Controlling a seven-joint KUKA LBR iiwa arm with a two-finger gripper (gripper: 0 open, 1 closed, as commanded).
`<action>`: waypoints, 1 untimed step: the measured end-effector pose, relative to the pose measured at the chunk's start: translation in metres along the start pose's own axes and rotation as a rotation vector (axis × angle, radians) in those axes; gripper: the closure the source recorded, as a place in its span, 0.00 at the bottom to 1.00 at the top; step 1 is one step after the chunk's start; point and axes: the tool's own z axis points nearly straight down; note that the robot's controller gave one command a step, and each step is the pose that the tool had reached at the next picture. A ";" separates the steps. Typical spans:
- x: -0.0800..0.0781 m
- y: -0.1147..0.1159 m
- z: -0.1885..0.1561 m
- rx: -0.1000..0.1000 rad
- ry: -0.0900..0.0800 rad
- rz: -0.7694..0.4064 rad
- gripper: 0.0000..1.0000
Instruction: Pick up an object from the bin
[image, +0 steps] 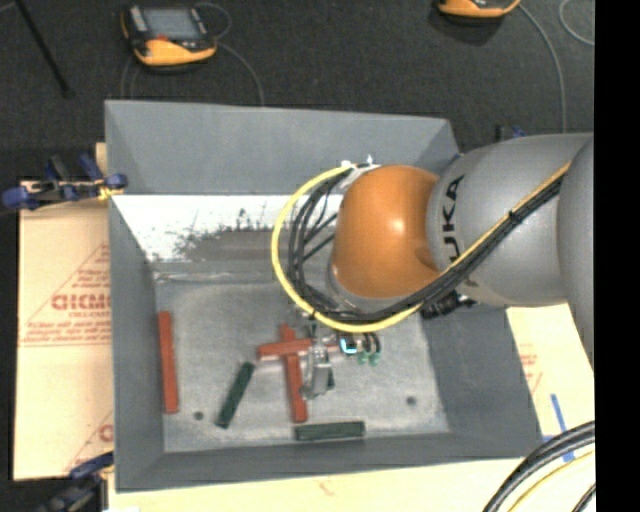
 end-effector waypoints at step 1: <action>-0.001 0.000 -0.004 -0.001 -0.006 0.002 0.00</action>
Offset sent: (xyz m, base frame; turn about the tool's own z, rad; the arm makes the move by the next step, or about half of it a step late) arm 0.0947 -0.0112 -0.0918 -0.1221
